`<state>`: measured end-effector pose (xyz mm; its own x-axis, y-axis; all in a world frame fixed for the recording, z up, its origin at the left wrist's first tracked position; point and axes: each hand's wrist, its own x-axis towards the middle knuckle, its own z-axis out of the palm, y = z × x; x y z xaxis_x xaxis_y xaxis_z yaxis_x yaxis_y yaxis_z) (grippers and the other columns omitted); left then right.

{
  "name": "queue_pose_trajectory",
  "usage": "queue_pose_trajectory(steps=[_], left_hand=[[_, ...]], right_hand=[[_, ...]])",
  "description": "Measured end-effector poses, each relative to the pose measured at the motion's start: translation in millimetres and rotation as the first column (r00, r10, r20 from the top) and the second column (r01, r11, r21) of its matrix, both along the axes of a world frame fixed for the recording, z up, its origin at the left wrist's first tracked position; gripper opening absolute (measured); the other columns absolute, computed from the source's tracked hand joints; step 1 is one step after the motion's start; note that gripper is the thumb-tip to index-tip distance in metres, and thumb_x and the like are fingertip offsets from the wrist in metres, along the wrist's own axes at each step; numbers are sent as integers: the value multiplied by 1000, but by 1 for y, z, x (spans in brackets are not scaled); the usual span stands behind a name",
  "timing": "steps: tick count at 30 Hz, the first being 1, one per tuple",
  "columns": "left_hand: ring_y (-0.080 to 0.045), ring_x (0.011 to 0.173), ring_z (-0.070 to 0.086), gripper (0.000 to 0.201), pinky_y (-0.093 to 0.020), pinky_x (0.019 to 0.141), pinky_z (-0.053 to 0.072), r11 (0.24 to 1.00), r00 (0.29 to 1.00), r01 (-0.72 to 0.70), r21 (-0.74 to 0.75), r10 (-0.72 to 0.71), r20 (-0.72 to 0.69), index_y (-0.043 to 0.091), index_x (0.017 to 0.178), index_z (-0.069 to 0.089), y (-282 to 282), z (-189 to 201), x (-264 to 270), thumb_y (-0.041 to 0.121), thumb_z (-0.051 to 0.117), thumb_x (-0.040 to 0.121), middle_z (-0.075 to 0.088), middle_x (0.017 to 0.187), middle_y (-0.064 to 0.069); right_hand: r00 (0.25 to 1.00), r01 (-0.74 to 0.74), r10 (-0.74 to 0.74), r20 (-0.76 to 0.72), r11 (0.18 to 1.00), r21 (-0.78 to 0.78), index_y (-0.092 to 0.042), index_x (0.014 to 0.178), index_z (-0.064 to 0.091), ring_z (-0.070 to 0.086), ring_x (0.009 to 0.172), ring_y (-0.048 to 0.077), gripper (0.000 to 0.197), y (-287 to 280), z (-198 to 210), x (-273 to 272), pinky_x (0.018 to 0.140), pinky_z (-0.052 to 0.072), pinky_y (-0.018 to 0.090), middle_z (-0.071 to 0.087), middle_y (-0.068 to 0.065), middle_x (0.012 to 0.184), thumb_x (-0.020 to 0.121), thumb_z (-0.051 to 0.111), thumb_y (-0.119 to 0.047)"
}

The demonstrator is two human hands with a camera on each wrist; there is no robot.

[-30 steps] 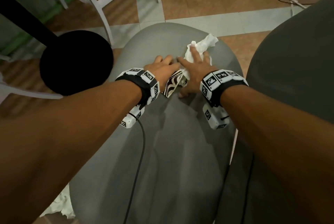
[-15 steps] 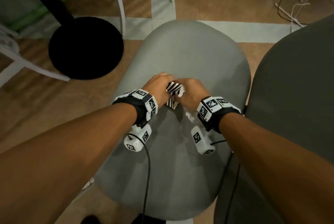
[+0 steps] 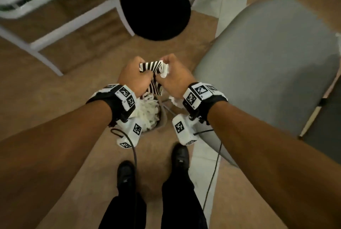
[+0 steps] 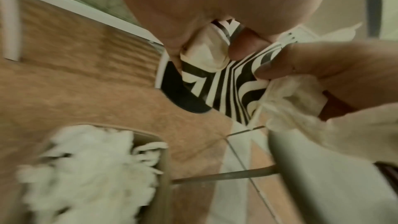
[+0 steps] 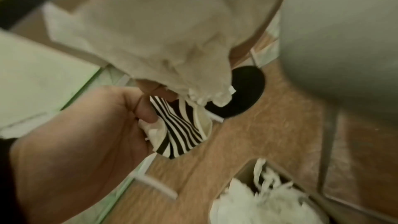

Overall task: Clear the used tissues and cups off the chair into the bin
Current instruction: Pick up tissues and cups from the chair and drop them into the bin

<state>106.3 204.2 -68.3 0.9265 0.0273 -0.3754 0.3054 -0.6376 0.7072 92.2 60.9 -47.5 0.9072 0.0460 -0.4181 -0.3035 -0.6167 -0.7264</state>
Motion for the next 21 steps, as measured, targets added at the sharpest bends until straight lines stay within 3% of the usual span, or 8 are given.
queue_pose_trajectory(steps=[3, 6, 10, 12, 14, 16, 18, 21], left_hand=[[-30, 86, 58, 21, -33, 65, 39, 992, 998, -12, 123, 19, -55, 11, 110, 54, 73, -48, -24, 10, 50, 89, 60, 97, -9], [-33, 101, 57, 27, -38, 78, 46, 972, 991, 121, 201, -106, -86, 7, 117, 51, 111, -105, -46, 5, 51, 90, 57, 114, -15], [-30, 116, 59, 47, -38, 94, 50, 959, 965, 234, 157, -210, -155, 20, 137, 50, 127, -172, -75, 9, 53, 91, 60, 133, -9], [-28, 130, 49, 56, -34, 106, 42, 972, 976, 200, 123, -186, -113, 22, 143, 48, 131, -196, -86, 5, 51, 90, 50, 146, -7], [-28, 133, 42, 60, -35, 107, 41, 984, 995, 104, 142, -104, -7, 25, 140, 49, 138, -214, -94, -1, 52, 86, 38, 151, -6], [-29, 124, 46, 58, -41, 95, 50, 980, 997, -10, 198, -5, 74, 26, 135, 48, 144, -230, -98, 4, 56, 82, 36, 143, -7], [-28, 106, 57, 49, -42, 82, 53, 984, 997, -74, 160, 68, 44, 20, 135, 44, 150, -244, -95, 19, 57, 89, 50, 128, -9], [-28, 69, 63, 35, -37, 59, 48, 993, 1000, 26, 114, -24, -16, 16, 130, 46, 151, -258, -88, 27, 47, 97, 63, 78, -4]], right_hand=[[984, -164, 161, -80, 986, -35, -13, 129, 38, 57, 77, 11, 43, 70, -39, -4, 60, 44, 19, 56, -3, 95, 92, 61, -16], [951, -284, 260, -165, 948, -143, -11, 130, 39, 60, 88, 23, 41, 104, -92, -10, 72, 46, 31, 56, 3, 96, 93, 57, -16], [912, -396, 333, -241, 867, -301, -14, 126, 42, 66, 97, 32, 35, 112, -169, -23, 74, 48, 33, 67, 13, 105, 93, 53, -19], [902, -415, 332, -277, 845, -338, -13, 124, 41, 65, 103, 33, 35, 113, -207, -28, 74, 43, 31, 67, 13, 111, 93, 55, -19], [884, -452, 343, -318, 801, -393, -13, 128, 38, 64, 107, 34, 40, 116, -236, -31, 77, 46, 34, 65, 14, 116, 92, 56, -18], [842, -524, 373, -389, 737, -427, -9, 135, 34, 63, 110, 36, 51, 119, -266, -30, 83, 49, 40, 63, 17, 118, 90, 58, -13], [797, -592, 402, -451, 671, -446, -4, 139, 32, 61, 113, 38, 59, 123, -289, -23, 85, 49, 41, 61, 21, 121, 88, 61, -7], [769, -633, 396, -501, 581, -512, 0, 146, 28, 54, 125, 39, 67, 131, -323, -10, 98, 47, 42, 49, 23, 138, 89, 61, -9]])
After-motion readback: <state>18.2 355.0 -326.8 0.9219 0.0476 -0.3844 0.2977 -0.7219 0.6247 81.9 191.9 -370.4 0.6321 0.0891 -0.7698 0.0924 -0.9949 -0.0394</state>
